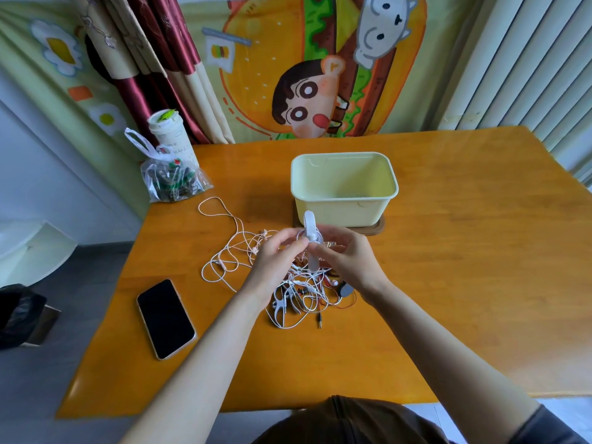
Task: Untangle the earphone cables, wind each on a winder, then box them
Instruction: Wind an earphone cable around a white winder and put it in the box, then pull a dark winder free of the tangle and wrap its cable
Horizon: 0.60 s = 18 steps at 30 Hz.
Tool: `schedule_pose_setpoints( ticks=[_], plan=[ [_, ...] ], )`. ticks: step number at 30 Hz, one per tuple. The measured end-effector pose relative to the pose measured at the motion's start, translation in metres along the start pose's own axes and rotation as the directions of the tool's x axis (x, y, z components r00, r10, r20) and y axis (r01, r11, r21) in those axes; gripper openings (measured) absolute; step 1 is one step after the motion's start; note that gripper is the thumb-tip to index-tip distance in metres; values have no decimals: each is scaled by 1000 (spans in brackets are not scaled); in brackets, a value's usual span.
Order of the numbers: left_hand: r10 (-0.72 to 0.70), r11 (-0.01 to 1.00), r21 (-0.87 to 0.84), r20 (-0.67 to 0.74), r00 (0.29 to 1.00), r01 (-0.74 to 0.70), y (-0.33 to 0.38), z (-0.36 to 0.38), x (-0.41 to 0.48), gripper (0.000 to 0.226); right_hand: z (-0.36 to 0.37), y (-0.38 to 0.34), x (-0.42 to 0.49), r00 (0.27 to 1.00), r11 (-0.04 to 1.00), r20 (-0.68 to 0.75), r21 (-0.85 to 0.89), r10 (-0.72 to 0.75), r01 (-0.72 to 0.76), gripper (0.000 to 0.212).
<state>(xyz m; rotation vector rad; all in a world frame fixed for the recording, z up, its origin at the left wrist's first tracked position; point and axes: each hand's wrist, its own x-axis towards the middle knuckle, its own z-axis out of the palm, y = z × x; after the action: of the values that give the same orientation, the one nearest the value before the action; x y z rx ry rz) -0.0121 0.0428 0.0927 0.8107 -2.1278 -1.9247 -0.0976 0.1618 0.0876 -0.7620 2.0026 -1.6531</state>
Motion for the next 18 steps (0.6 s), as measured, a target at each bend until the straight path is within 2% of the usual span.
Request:
schedule_pose_setpoints(
  ticks=[3,5,8,10,12,15,18],
  plan=[
    [105,981,164,-12,994,-102,7,3,23,14,-16,5,23,997,996,-59,-70,44,-48,25],
    [161,927,349,-39,986,-137,8,2,43,22,-32,7,44,990,991,-134,-127,36,-54,30],
    [277,740,645,-35,960,-190,8,-2,77,31,-58,5,81,960,964,-281,-258,-12,-64,29],
    [310,608,769,0,951,-199,7,-5,97,33,-69,6,105,942,941,-333,-329,-30,-86,28],
    [303,516,835,28,952,-189,5,-8,120,35,-73,12,134,943,911,-332,-391,-7,-131,29],
    [293,418,886,77,953,-200,1,-11,146,37,-69,23,173,952,871,-285,-432,114,-234,24],
    [285,386,895,116,952,-225,-6,-11,164,30,-61,39,205,947,757,-194,-570,255,-320,16]
  ],
)
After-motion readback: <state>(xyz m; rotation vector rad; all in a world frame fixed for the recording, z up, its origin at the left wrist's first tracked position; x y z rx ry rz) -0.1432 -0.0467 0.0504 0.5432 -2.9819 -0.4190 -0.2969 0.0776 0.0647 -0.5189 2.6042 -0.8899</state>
